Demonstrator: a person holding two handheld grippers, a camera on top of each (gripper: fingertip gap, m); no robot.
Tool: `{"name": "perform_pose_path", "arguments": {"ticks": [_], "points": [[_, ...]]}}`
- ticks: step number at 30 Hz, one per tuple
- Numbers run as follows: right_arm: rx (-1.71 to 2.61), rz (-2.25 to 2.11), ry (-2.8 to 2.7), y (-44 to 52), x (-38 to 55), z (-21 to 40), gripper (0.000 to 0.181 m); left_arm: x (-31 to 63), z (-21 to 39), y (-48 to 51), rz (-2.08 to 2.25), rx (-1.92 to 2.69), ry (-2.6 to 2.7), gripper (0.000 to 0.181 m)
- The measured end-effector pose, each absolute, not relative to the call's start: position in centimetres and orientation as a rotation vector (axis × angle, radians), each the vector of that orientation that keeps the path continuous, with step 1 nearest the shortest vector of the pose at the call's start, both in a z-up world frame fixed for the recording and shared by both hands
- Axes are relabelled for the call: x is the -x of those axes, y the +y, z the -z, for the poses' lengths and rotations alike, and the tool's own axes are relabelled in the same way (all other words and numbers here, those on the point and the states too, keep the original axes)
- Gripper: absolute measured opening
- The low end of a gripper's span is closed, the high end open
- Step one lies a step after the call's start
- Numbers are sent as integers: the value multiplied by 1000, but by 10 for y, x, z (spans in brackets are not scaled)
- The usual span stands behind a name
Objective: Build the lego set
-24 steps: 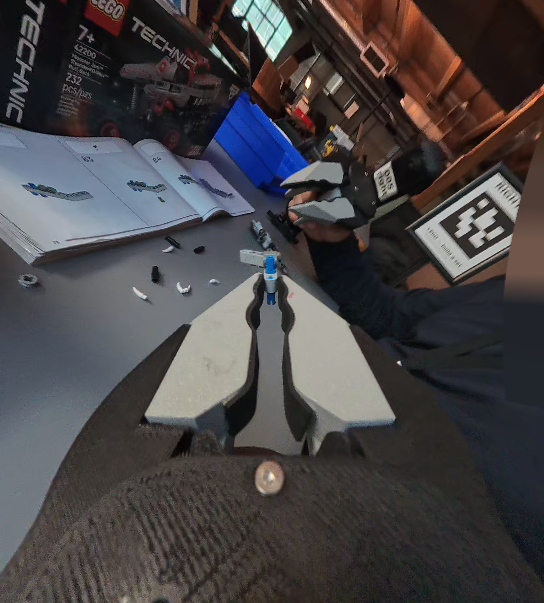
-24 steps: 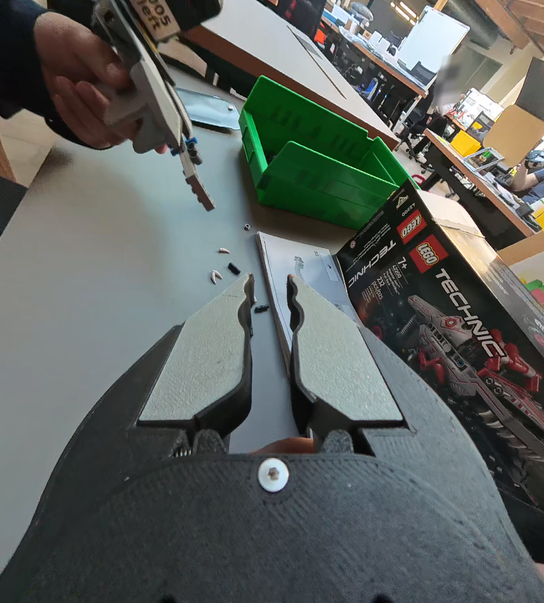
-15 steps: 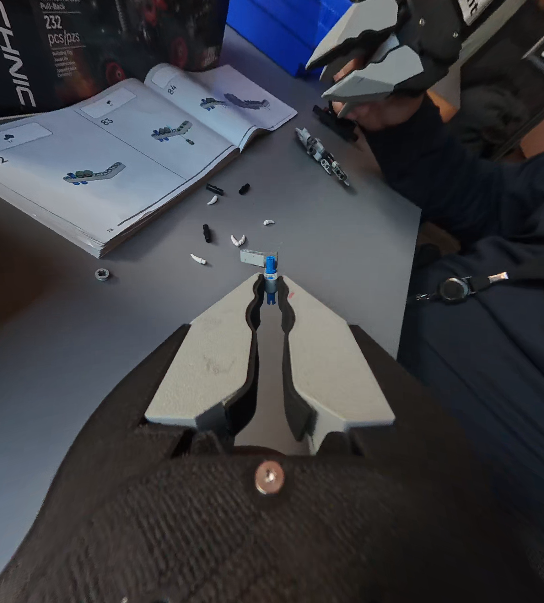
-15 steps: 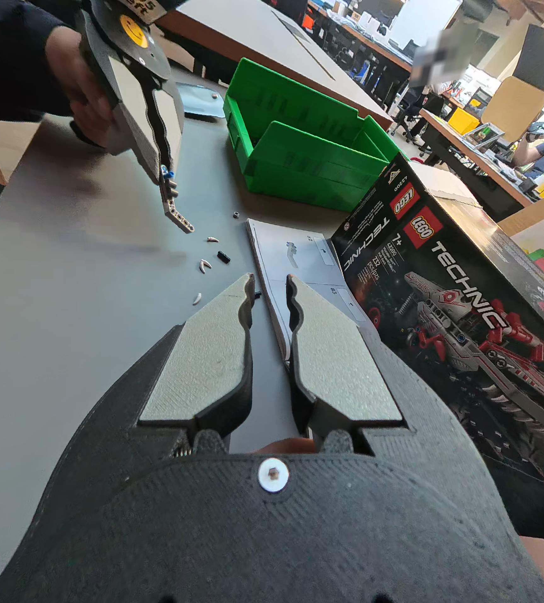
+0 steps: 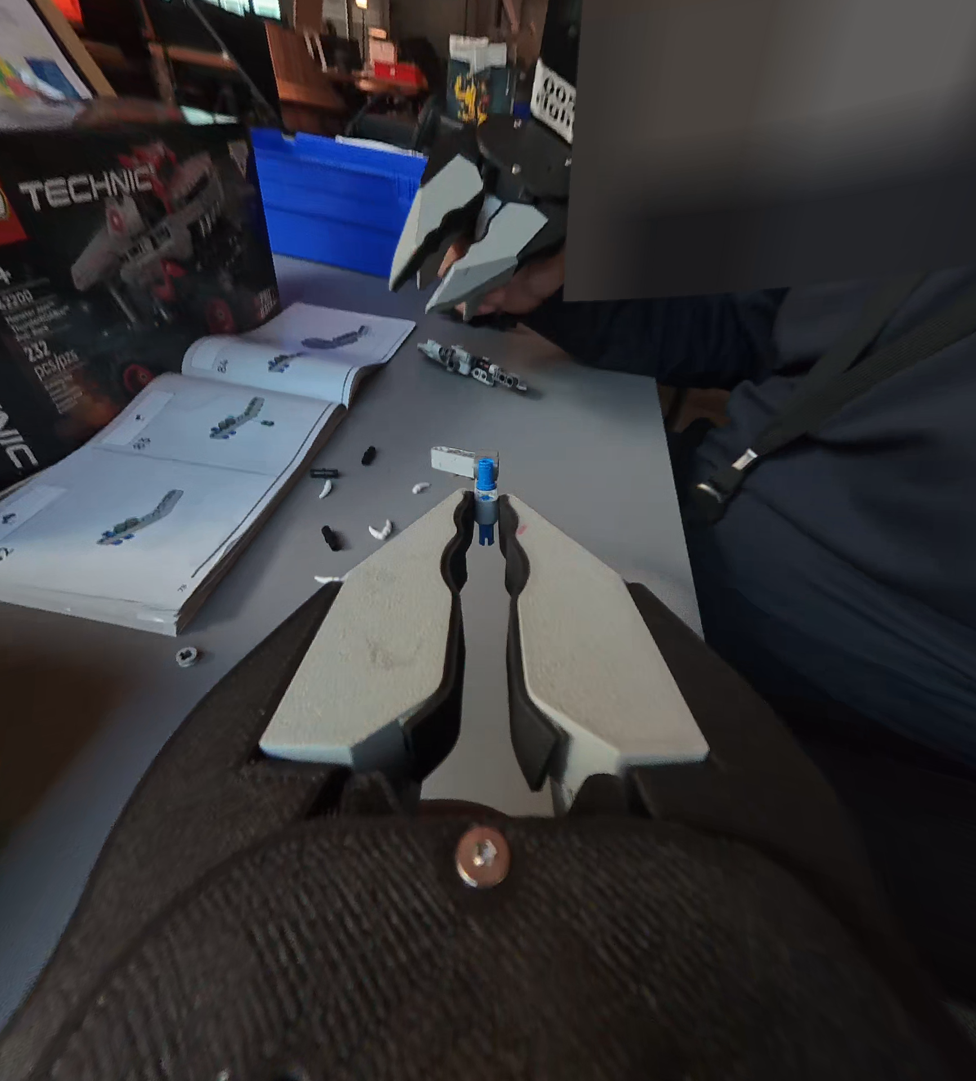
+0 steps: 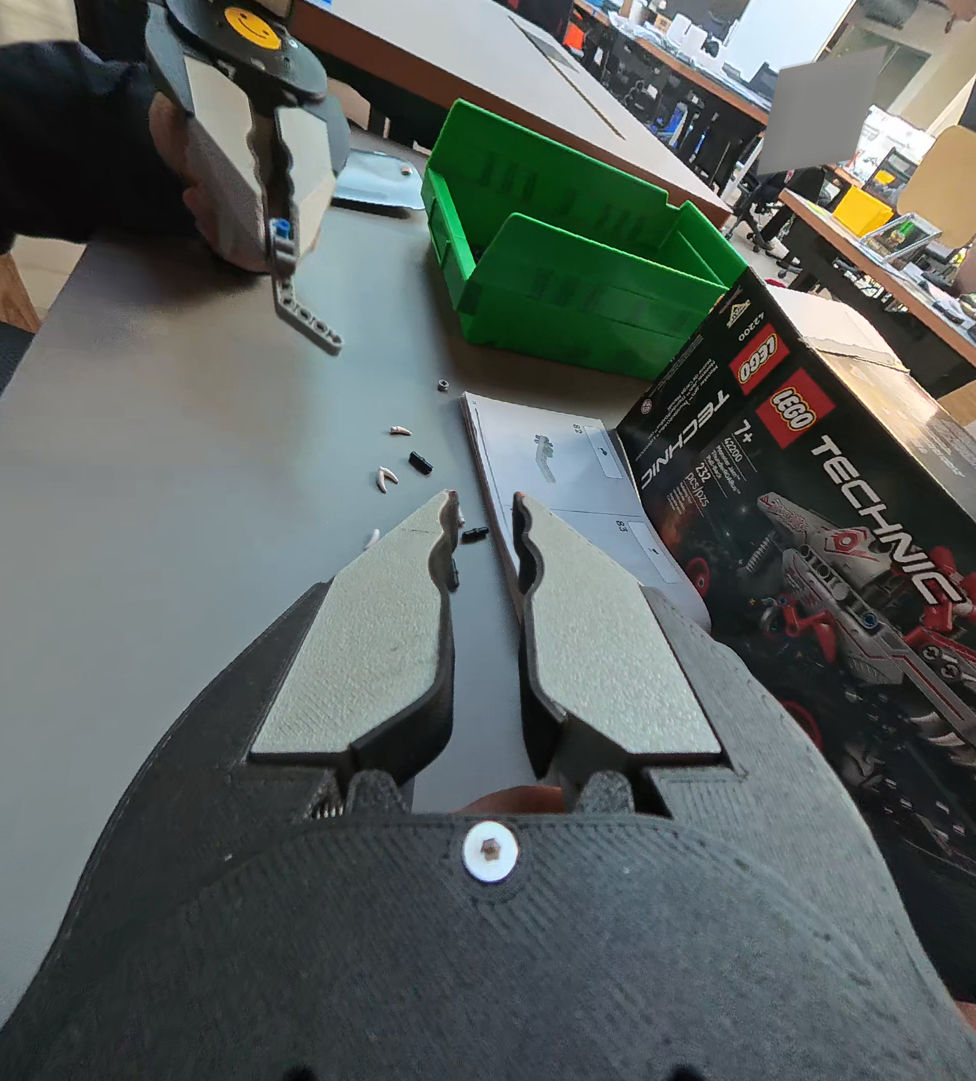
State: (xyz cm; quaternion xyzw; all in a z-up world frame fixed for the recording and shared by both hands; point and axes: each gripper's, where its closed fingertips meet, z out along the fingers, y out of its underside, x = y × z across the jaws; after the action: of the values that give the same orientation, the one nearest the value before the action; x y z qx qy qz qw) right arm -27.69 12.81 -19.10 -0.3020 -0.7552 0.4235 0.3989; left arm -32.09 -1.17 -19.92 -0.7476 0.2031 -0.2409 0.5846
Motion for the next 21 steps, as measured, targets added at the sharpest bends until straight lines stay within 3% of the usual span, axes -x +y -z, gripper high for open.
{"name": "perform_pose_path", "arguments": {"ticks": [21], "points": [[606,-1156,-2007,77,269,198,17,297,182,-20,599,1571,597,5]]}}
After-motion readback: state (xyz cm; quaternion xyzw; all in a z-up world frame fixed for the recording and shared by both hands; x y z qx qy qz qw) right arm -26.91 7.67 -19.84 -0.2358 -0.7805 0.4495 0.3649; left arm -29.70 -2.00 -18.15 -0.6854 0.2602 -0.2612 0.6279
